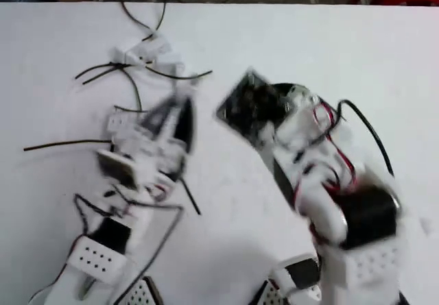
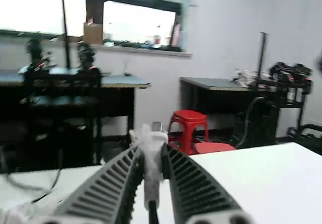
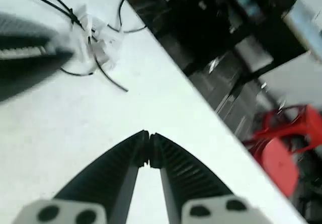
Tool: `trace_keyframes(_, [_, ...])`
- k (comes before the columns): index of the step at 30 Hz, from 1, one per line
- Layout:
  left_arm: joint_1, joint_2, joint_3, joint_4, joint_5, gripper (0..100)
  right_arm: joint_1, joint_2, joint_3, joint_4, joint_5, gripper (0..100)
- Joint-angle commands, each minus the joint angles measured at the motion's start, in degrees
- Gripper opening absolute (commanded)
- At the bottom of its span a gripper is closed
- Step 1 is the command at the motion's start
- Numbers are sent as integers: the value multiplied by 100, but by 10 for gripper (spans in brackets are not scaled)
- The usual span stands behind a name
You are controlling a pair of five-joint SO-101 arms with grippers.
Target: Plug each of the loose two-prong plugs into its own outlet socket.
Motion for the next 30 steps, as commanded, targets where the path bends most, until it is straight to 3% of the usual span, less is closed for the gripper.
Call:
trace_keyframes(1, [-1868,-119,-352,782,1125,23,119,752,-220,-57,-607,21])
trace_keyframes(7, [-3960,-127,-316,2013,1503,23,-198,2273,-580,-66,-1055,22])
trace_keyframes(10, [-4734,-127,-316,2488,1530,23,-602,2809,-914,-66,-1064,22])
trace_keyframes(13, [-5376,-127,-308,2971,1521,23,-1007,3310,-1178,-119,-1609,39])
trace_keyframes(20, [-6774,-119,-105,3420,1310,24,-1807,5024,-2602,-127,-2787,240])
trace_keyframes(26, [-7670,-119,79,3640,598,24,-2510,6756,-4404,-57,-4123,211])
trace_keyframes(30, [-7873,-119,220,3780,149,24,-2765,7934,-5723,-75,-5046,211])
